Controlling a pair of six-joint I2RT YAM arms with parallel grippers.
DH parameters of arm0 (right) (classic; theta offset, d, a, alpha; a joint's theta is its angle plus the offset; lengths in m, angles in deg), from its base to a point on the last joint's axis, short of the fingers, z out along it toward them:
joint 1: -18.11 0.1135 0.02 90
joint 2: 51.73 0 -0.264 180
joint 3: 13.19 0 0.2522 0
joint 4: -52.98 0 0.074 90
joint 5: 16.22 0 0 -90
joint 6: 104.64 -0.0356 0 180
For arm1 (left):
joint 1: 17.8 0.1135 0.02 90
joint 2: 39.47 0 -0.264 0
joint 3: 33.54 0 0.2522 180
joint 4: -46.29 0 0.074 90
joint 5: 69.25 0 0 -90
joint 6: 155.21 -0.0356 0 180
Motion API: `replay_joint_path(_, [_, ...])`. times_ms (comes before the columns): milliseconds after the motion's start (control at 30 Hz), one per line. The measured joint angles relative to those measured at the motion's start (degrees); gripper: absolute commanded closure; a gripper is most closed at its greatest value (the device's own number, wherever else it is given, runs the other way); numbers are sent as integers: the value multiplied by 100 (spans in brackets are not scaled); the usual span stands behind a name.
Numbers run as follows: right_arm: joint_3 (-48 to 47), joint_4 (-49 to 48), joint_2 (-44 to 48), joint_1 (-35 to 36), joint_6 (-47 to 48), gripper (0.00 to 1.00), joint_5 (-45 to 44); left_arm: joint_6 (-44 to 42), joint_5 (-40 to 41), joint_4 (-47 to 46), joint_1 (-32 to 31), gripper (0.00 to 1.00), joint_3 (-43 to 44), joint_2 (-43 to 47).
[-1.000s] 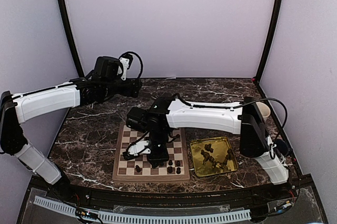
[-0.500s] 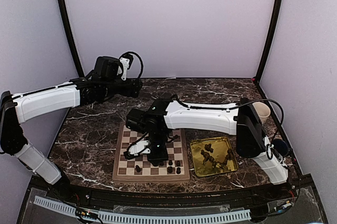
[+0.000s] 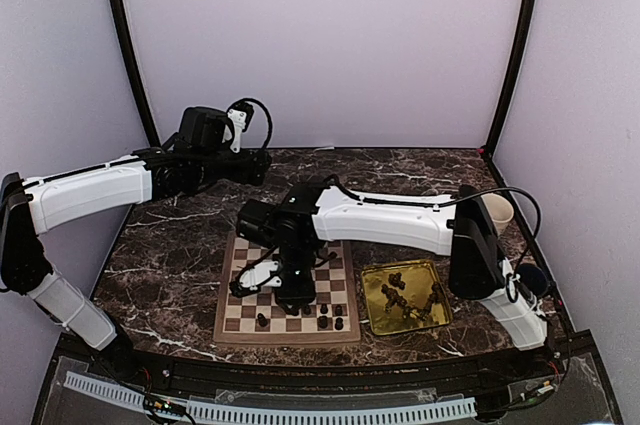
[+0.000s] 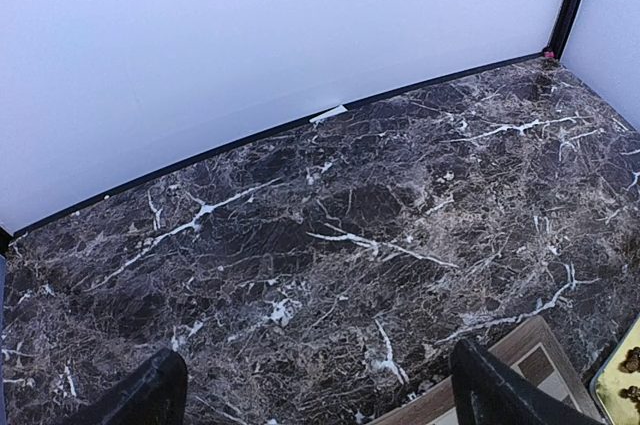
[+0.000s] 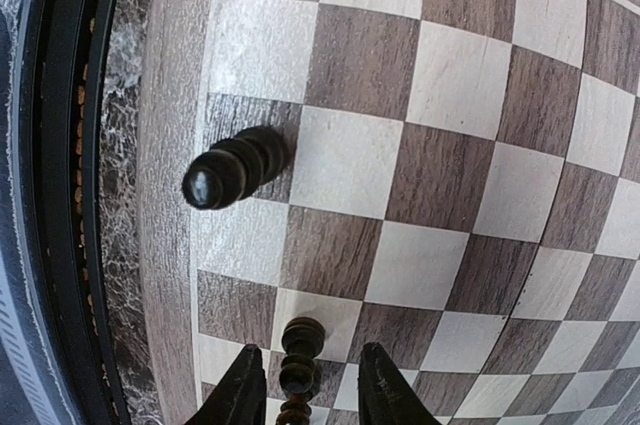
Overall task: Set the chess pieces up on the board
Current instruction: Place the pawn at d7, then pick up the pawn from the storage box.
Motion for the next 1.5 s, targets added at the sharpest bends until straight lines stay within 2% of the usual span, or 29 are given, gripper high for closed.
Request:
replay_joint_path(200, [0,13,240,-118,11,65,197,-17,-2,-4,0,6,0,0])
replay_joint_path(367, [549,-129,1152,-590,33,64,485,-109,-35,-11,0,6,0,0])
replay_joint_path(600, [2850,-859,2924,-1899,48,64,566,-214,-264,-11,0,8,0,0])
replay_joint_path(800, [4734,-1285,3541,-2640,57,64,516,-238,-481,-7,0,9,0,-7])
replay_joint_path(967, [5755,-1458,4192,-2673,297,64,595,-240,-616,-4,0,9,2,-46])
replay_joint_path(1133, [6590,-1709,4863,-2404,505,65,577,-240,-688,0,0,10,17,-96])
replay_joint_path(1500, [6985,-2197,4562,-1880,601,69,221,-240,-772,2,0,10,20,-125])
